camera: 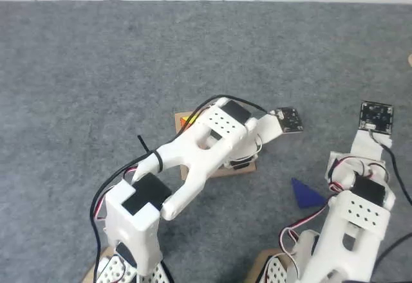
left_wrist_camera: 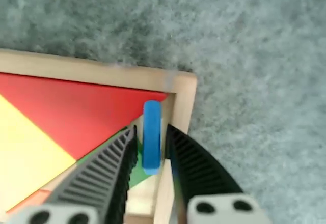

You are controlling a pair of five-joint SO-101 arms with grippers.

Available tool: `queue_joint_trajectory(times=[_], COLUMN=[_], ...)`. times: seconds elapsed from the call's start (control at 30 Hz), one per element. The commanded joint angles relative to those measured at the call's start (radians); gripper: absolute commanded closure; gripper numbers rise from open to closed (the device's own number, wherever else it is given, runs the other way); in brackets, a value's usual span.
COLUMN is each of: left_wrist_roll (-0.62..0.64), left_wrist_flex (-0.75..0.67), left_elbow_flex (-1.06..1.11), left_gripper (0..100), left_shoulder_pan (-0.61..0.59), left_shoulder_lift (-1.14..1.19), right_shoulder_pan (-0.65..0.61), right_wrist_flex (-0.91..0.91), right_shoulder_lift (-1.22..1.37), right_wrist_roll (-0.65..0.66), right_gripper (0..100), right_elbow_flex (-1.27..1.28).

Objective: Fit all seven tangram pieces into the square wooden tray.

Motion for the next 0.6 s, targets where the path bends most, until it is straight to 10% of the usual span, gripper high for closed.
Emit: queue_joint_trajectory(times=[0.0,0.57], left_wrist_roll=[0.009,0.032], left_wrist_flex=[0.043,0.023], left_elbow_flex=[-0.071,-0.166], left_gripper=[91,91], left_shoulder_pan=[-0.015,-0.150], left_shoulder_lift=[-0.012,-0.002], right_shoulder_pan=[-0.007,-0.035], right_wrist_flex=[-0.015,-0.012], right_shoulder_lift=[-0.028,-0.028], right_wrist_roll=[-0.005,-0.005], right_gripper=[85.4,85.4], right_elbow_flex=[-0.008,-0.008])
